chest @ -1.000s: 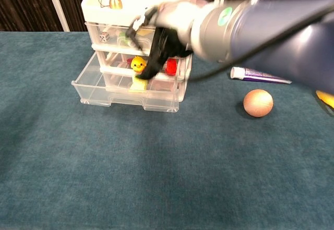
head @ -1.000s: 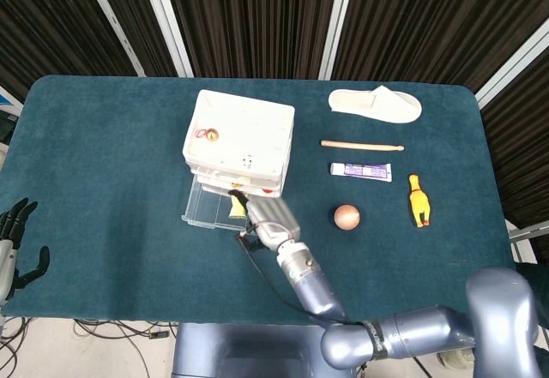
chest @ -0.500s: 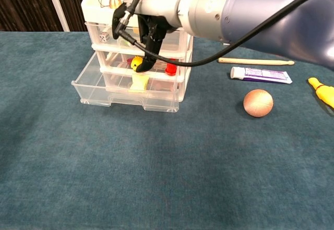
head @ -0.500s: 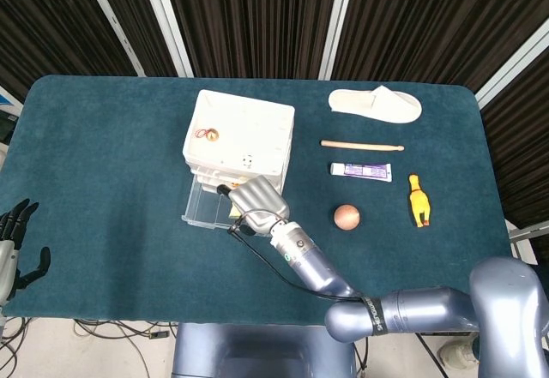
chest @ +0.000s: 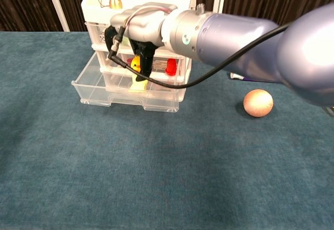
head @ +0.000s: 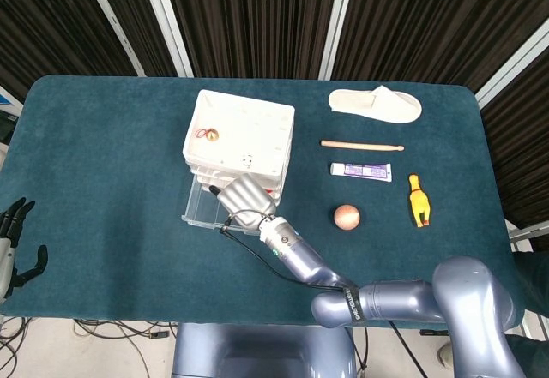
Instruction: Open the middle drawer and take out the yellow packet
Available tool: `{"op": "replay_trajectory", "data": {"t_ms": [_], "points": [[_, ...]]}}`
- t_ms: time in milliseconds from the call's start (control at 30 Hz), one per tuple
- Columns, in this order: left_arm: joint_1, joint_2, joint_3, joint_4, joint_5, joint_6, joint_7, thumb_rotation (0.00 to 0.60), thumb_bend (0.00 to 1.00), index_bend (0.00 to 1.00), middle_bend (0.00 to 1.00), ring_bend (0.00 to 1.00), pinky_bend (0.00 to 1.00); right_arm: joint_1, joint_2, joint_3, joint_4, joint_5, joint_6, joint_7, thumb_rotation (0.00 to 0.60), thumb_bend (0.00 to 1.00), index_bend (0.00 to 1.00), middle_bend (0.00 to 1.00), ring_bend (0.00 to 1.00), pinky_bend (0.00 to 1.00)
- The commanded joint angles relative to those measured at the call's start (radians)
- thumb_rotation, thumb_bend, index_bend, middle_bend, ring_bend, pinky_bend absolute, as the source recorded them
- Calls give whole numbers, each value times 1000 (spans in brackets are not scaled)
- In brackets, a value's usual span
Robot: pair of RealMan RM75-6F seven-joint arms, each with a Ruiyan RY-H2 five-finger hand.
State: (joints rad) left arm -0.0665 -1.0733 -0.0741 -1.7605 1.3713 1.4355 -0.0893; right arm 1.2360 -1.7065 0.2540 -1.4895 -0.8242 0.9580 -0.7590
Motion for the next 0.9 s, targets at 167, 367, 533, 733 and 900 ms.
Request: {"op": "replay_trajectory", "data": {"t_ms": [167, 367, 533, 733, 900], "points": [[-1, 1, 0, -2, -3, -2, 2, 600, 511, 19, 0, 0, 0, 6, -26, -4, 57, -37, -27, 40, 600, 243, 304, 1000, 1000, 1000], [-1, 2, -1, -2, -6, -3, 2, 600, 511, 19, 0, 0, 0, 13, -23, -29, 89, -65, -81, 57, 600, 242, 304, 1000, 1000, 1000], [-1, 2, -1, -3, -7, -3, 2, 600, 511, 19, 0, 0, 0, 23, -24, -52, 122, -99, -111, 51, 600, 242, 305, 1000, 1000, 1000], [-2, 3, -1, -4, -10, -7, 4, 600, 511, 19, 0, 0, 0, 35, -29, -71, 160, -150, -120, 34, 600, 243, 304, 1000, 1000, 1000], [-2, 4, -1, -5, -12, -9, 4, 600, 511, 19, 0, 0, 0, 45, -41, -91, 200, -184, -105, -24, 600, 243, 304, 1000, 1000, 1000]]}}
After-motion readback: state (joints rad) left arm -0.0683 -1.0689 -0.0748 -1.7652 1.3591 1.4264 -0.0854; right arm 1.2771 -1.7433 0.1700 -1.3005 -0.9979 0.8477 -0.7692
